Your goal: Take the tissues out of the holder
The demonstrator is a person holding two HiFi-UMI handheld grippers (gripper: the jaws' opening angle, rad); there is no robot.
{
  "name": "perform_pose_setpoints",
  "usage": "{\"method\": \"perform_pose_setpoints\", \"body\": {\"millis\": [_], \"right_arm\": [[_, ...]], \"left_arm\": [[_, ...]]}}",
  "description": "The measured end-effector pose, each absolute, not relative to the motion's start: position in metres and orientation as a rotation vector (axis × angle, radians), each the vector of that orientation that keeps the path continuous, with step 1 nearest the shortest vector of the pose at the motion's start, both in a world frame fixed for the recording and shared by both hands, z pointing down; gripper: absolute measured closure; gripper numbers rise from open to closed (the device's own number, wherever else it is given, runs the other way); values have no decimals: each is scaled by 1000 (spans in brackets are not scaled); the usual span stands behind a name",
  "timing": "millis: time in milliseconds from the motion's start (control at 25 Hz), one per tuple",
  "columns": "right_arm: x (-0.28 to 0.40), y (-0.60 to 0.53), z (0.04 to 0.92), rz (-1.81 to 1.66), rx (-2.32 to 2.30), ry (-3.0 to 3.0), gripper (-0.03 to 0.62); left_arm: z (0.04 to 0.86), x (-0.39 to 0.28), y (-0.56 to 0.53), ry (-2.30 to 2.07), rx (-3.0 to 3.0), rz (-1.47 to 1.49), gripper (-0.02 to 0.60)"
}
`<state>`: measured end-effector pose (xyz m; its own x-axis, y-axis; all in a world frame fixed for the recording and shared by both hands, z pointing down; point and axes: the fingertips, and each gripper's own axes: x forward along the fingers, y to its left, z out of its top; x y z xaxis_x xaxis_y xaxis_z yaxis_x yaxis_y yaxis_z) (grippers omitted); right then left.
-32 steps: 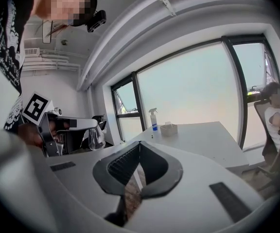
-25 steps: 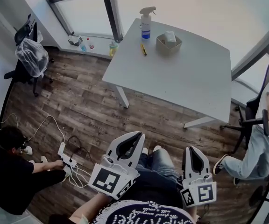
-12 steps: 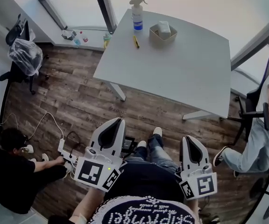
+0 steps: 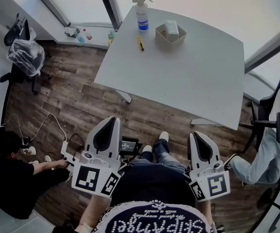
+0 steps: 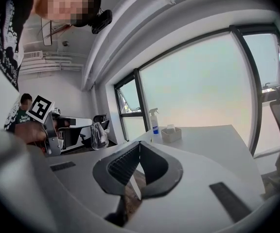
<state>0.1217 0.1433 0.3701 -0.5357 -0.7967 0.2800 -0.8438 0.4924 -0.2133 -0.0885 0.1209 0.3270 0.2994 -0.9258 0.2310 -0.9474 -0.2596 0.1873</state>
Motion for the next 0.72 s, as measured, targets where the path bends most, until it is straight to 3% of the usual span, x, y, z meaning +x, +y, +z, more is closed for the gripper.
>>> {"method": "perform_pose_setpoints", "body": {"millis": [280,720], "right_arm": [[121,121,374,483,1387,-2613,583],[140,98,361,416,1414,-2659,585]], "left_arm": [[331,-75,104,-1729,2280,116,580],[329,19,69,-1507,2498,137,580]]}}
